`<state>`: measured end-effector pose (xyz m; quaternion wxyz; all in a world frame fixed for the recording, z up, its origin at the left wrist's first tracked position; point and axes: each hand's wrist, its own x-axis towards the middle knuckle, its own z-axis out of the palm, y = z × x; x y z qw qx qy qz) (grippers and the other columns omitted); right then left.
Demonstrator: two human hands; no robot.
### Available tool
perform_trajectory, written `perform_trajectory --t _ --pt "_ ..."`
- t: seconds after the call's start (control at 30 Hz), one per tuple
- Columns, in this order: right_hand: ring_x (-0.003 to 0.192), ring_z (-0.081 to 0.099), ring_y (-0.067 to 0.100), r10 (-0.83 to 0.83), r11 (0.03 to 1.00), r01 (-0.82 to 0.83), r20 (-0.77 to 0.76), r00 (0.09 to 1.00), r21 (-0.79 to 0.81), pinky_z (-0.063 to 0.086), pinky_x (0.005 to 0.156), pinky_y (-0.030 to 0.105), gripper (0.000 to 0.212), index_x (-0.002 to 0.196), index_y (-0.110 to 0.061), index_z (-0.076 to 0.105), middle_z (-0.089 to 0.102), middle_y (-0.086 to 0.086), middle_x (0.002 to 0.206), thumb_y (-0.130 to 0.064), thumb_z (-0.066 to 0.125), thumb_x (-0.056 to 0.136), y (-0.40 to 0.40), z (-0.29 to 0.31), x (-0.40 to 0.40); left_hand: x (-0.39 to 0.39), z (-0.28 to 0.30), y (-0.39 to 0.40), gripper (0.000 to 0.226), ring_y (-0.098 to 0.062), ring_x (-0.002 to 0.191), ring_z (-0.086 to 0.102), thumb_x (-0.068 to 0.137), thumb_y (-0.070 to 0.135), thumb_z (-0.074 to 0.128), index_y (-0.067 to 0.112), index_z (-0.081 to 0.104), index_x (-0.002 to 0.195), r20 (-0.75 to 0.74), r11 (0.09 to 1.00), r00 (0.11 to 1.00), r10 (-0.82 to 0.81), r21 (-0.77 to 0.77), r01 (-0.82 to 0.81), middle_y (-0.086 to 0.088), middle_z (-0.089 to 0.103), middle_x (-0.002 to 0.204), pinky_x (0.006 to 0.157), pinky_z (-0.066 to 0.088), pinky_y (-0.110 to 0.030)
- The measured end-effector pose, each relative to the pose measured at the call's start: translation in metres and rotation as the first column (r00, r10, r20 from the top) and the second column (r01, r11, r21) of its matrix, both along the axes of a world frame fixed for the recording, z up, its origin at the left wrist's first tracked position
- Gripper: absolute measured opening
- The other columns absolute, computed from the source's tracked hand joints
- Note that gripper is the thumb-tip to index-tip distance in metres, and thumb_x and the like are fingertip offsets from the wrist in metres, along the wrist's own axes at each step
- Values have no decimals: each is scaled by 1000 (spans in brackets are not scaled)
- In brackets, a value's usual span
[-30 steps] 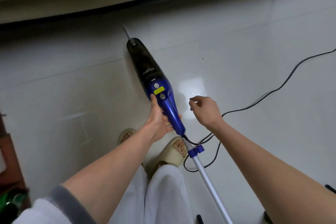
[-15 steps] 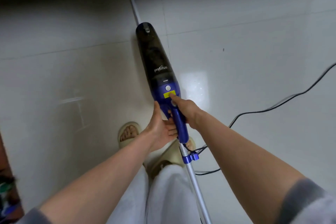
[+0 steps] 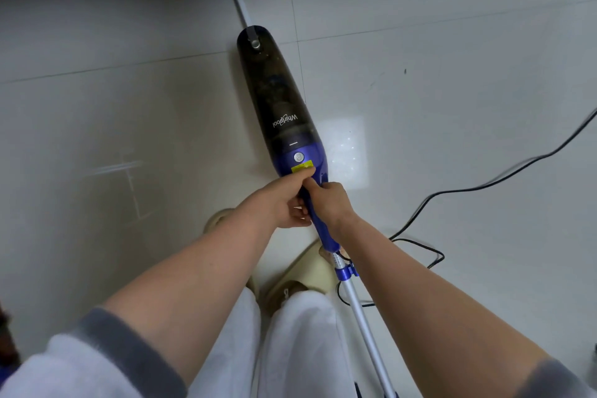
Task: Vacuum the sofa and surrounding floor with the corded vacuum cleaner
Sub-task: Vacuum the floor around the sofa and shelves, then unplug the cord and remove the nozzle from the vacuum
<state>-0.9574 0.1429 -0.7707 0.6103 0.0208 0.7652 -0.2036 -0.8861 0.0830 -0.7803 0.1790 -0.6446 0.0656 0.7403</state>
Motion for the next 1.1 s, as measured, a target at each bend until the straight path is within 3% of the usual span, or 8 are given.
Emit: perform_trajectory --t 0.3,0.5,0.6,0.67,0.73,0.83,1.0,1.1 --pt "74 66 30 76 996 -82 -124 989 -44 53 78 43 39 65 -11 58 66 11 71 -39 56 92 6 0 6 8 3 8 61 -27 105 62 86 68 48 14 67 105 -91 998 993 69 -5 -70 -9 68 118 103 44 -48" --pt "76 64 31 183 977 -198 -169 969 -78 52 77 42 38 71 -9 58 66 13 76 -38 52 95 13 3 4 4 9 -10 96 -30 104 63 73 87 37 3 67 107 -44 984 988 147 109 -142 -18 70 109 90 49 -43" --pt "67 58 24 269 949 -299 -242 932 -99 47 64 33 38 65 -16 50 60 4 67 -39 52 96 11 1 -3 -5 8 -11 106 -33 105 64 67 93 35 3 65 114 -13 996 997 79 51 -79 -20 69 109 96 49 -47" --pt "64 53 20 358 909 -403 -292 887 -107 39 57 28 38 70 -13 53 57 1 67 -40 50 97 7 0 -10 -8 11 -17 95 -35 101 65 74 89 32 5 63 107 52 996 998 -39 -79 43 -20 68 101 94 51 -45" --pt "67 54 22 465 846 -524 -351 813 -93 37 59 29 39 78 -9 56 60 4 72 -41 48 98 2 -3 -18 -6 9 -29 72 -29 94 66 83 77 40 13 62 105 152 957 986 -66 -272 106 -14 68 102 81 54 -35" --pt "69 52 24 622 696 -716 -463 631 -41 33 62 30 38 80 -11 49 57 5 74 -43 46 99 -3 -12 -31 -2 -3 -47 45 -18 83 66 86 53 61 17 61 114 97 908 980 174 -400 -122 -3 70 102 66 53 -26" --pt "90 59 31 744 381 -917 -627 230 115 30 79 35 40 99 -10 58 67 10 98 -45 40 100 -5 -41 -49 0 -24 -41 41 -24 97 64 90 47 61 16 55 116 54 870 908 416 -314 -380 -9 65 112 87 54 -37" --pt "99 56 25 776 254 -950 -624 88 182 31 93 35 38 105 -12 58 66 7 104 -45 39 100 -7 -62 -61 -2 -41 -22 34 -27 104 60 94 45 56 14 55 109 76 843 873 483 -309 -440 -11 61 111 96 51 -38"
